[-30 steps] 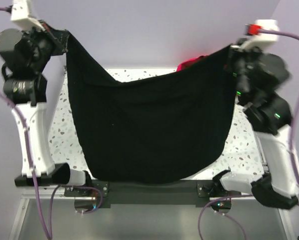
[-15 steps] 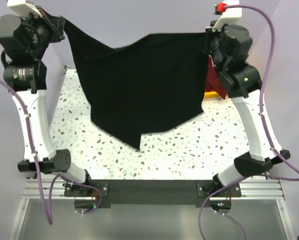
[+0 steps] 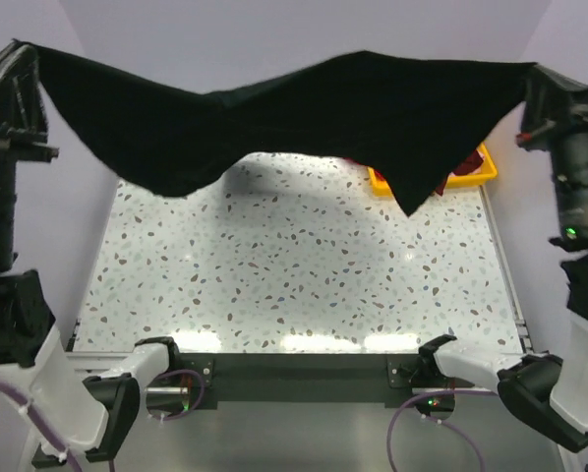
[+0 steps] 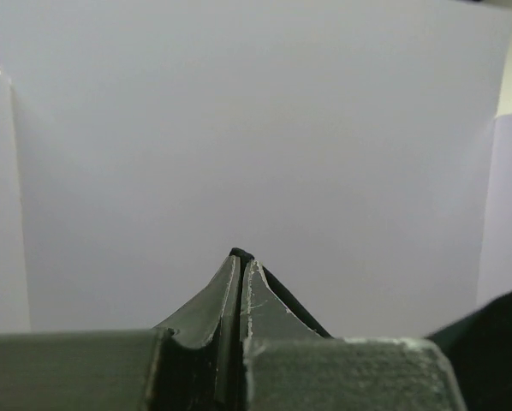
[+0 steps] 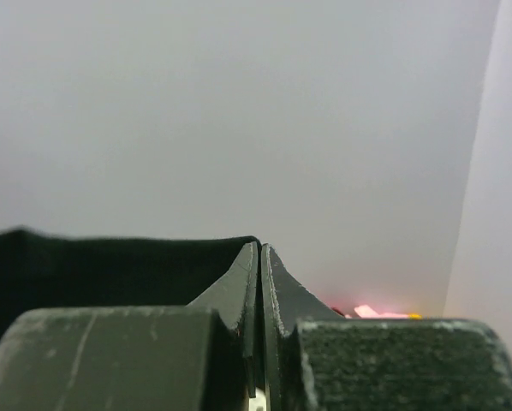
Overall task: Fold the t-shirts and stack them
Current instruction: Flatten the tshirt out
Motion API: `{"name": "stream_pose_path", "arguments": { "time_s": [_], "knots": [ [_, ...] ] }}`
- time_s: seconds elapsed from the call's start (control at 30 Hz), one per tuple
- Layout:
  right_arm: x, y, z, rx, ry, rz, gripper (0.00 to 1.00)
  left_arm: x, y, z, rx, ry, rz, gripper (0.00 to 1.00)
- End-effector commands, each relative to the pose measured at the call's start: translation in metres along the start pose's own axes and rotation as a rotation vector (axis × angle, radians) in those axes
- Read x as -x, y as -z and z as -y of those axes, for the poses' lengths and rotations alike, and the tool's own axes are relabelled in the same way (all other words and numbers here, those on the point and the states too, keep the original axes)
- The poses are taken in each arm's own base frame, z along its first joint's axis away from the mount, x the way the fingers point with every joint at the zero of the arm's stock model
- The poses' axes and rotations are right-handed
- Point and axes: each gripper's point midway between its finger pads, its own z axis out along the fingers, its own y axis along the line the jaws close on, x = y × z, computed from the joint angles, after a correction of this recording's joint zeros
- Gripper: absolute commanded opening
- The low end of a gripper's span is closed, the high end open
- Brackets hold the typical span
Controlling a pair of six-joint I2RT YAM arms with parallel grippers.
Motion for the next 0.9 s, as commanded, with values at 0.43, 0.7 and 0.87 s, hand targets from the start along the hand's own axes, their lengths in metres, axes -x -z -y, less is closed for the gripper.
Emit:
{"name": "stream_pose_path", "arguments": {
  "time_s": [0.43, 0.7, 0.87],
  "knots": [
    [0.089, 0.074, 0.046, -0.073, 0.019, 0.2, 0.0, 0.094, 0.041, 0.04, -0.084, -0.048, 0.247, 0.0],
    [-0.009, 0.004, 0.031, -0.145, 0.109, 0.007, 0.0, -0.045, -0.026, -0.012, -0.039, 0.019, -0.003, 0.0],
    [-0.108, -0.051, 0.012, -0.171, 0.188, -0.161, 0.0, -0.183, -0.058, -0.065, 0.038, 0.038, -0.216, 0.0]
  ]
}}
